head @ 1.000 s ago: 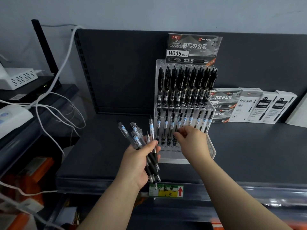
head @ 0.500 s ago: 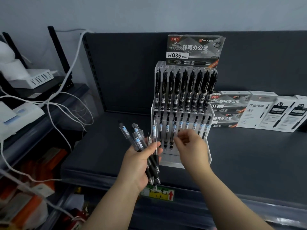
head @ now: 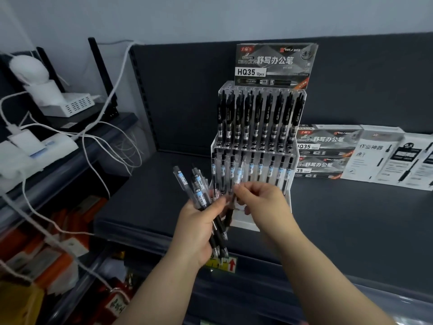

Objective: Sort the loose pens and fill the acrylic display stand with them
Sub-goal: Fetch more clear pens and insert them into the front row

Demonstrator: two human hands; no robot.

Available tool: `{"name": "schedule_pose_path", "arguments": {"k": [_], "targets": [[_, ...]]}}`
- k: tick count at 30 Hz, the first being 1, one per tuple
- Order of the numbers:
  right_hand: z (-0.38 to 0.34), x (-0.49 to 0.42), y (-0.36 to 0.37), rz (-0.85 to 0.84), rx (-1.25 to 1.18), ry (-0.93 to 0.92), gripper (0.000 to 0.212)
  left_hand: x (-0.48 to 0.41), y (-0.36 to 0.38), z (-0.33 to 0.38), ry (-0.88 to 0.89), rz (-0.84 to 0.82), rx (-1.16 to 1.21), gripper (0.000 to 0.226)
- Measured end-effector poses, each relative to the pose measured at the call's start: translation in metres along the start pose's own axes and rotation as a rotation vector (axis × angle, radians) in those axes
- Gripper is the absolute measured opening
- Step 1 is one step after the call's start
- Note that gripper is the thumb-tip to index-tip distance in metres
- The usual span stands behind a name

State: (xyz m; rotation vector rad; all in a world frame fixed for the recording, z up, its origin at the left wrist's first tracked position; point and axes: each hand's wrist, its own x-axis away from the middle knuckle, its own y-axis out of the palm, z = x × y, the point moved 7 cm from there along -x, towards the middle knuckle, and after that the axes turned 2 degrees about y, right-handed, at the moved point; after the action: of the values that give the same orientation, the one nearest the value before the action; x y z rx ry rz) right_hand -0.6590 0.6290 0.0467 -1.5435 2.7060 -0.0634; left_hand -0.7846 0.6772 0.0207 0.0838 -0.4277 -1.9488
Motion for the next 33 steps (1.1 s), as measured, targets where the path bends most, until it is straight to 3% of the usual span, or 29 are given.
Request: {"name": "schedule_pose_path", "arguments": {"k": [5,11,18,24,29,31,33], "targets": [[-0.015,-0.014,-0.033,0.168,-0.093,-0.057,0.016,-0.010,-0.009,-0.001,-0.021,0.069,0.122,0.016],[-0.012,-0.026,-0.041,0.254,0.203,-0.165,0.004,-0.019,-0.008,-0.004,-0.074,0.083,0.126,0.009],[0.008,-0.031,-0.024,0.242,0.599,-0.211,0.015,-0.020,-0.010,-0.008,-0.088,0.063,0.168,0.012],[0.007,-0.033,-0.019,0.253,0.760,-0.224,0.020,-0.022,0.001,-0.007,-0.086,0.000,0.181,0.021],[0.001,-0.017,-0.027,0.307,0.560,-0.235,0.006,-0.022,0.007,-0.007,-0.113,-0.014,0.230,0.015],[-0.002,-0.009,-0.019,0.210,0.460,-0.224,0.008,-0.021,0.010,-0.007,-0.117,-0.020,0.235,0.012],[0.000,-0.002,-0.003,0.011,0.378,-0.170,0.012,-0.019,0.012,-0.007,-0.114,-0.023,0.220,0.020]]}}
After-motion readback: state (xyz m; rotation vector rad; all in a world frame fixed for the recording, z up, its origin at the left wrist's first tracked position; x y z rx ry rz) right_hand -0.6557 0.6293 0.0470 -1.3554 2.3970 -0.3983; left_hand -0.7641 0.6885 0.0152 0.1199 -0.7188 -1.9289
